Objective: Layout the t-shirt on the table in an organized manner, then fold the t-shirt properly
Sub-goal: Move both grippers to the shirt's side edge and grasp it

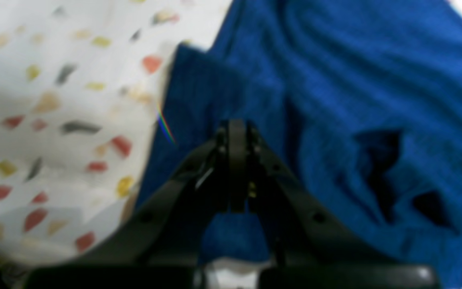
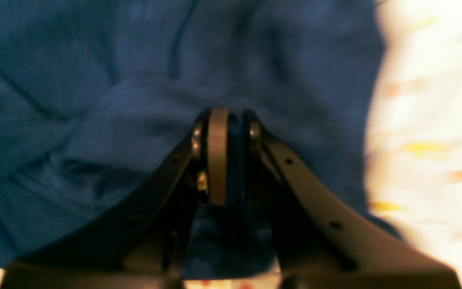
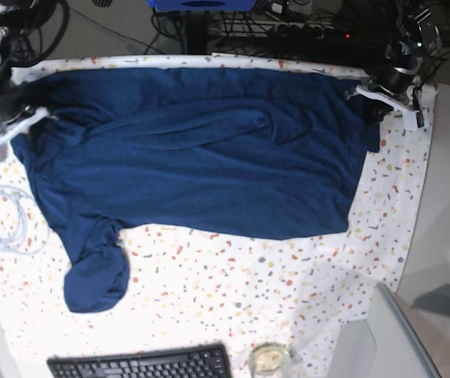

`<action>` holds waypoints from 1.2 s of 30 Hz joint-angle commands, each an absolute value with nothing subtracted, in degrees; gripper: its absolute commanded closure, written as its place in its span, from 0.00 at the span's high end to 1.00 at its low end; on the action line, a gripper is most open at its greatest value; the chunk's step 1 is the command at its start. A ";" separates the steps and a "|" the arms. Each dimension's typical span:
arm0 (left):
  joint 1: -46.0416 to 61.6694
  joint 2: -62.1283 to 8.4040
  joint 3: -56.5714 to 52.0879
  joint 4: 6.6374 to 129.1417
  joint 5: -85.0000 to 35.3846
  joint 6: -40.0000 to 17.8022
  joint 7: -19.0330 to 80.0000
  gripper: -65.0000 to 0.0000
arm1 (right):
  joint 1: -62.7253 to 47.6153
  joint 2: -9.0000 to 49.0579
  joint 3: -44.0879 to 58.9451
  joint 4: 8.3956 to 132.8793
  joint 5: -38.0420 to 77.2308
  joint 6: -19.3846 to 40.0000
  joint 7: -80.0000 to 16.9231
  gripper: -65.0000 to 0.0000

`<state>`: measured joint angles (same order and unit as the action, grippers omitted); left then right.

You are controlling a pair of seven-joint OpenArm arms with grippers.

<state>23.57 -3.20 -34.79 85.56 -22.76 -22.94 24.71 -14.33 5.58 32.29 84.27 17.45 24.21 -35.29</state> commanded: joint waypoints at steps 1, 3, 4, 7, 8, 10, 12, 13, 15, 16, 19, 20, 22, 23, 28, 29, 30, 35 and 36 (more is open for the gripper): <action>23.25 -4.18 -35.03 87.25 -23.87 -23.34 23.34 0.00 | -13.23 6.37 32.31 87.69 18.68 24.84 -33.71 0.12; 23.16 -4.53 -36.00 88.48 -23.87 -23.34 23.34 0.00 | -11.91 6.73 32.13 90.42 18.59 24.84 -33.71 0.12; 23.08 -4.53 -36.62 89.19 -23.69 -23.34 23.34 0.00 | -9.80 7.60 32.13 90.86 18.51 24.84 -33.80 0.12; 23.25 -4.62 -38.11 91.21 -23.69 -23.34 23.34 0.00 | -1.54 11.03 31.34 84.53 18.51 24.84 -36.53 0.15; 23.34 -4.62 -38.73 91.56 -23.60 -23.34 23.34 0.00 | 1.54 12.62 30.81 80.66 18.51 24.75 -37.23 0.21; 23.34 -4.62 -40.13 91.38 -23.60 -23.34 23.34 0.00 | 6.99 14.81 29.32 72.22 18.51 24.75 -37.58 0.37; 23.43 -4.62 -42.15 90.77 -23.60 -23.34 23.34 0.00 | 11.38 16.75 27.65 64.66 18.51 24.75 -37.14 0.54; 23.43 -4.62 -43.21 90.24 -23.60 -23.43 23.34 0.00 | 13.23 17.63 26.51 61.49 18.51 24.75 -36.00 0.61; 23.43 -4.79 -45.14 88.92 -23.60 -23.43 23.34 0.00 | 15.78 19.21 23.16 56.22 18.51 24.75 -32.13 0.65; 23.43 -5.14 -45.93 88.40 -23.52 -23.43 23.34 0.00 | 16.57 19.74 21.32 54.02 18.51 24.75 -30.37 0.65; 23.43 -6.29 -46.81 86.46 -23.52 -23.43 23.34 0.00 | 19.47 20.97 15.34 47.25 18.51 24.66 -26.68 0.65; 23.43 -6.73 -46.90 86.02 -23.52 -23.43 23.34 0.00 | 20.26 20.97 14.37 45.05 18.51 24.57 -26.07 0.65; 23.43 -7.16 -46.90 85.32 -23.60 -23.43 23.34 0.00 | 21.76 20.97 12.62 40.40 18.51 24.57 -23.60 0.65; 23.43 -7.16 -46.90 85.32 -23.60 -23.43 23.34 0.00 | 22.11 20.97 11.91 38.55 18.51 24.48 -21.93 0.65; 23.43 -7.16 -46.90 85.41 -23.60 -23.43 23.34 0.00 | 22.20 20.97 11.91 34.33 18.42 24.48 -18.86 0.65; 23.43 -7.16 -46.90 85.41 -23.60 -23.43 23.34 0.00 | 22.20 20.97 11.91 33.80 18.42 24.48 -18.77 0.65; 23.34 -7.16 -46.90 85.41 -23.60 -23.43 23.34 0.00 | 22.20 20.97 11.91 33.54 18.42 24.48 -18.77 0.64; 22.99 -7.16 -46.90 85.41 -23.60 -23.43 23.34 0.00 | 21.93 20.97 11.91 33.63 18.42 24.48 -18.86 0.31; 22.99 -7.16 -46.90 85.41 -23.60 -23.43 23.34 0.00 | 21.93 20.97 11.91 33.63 18.42 24.48 -18.86 0.22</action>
<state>22.85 -6.22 -46.57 84.51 -22.79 -23.05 24.64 20.71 20.01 11.66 32.97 17.85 24.43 -19.55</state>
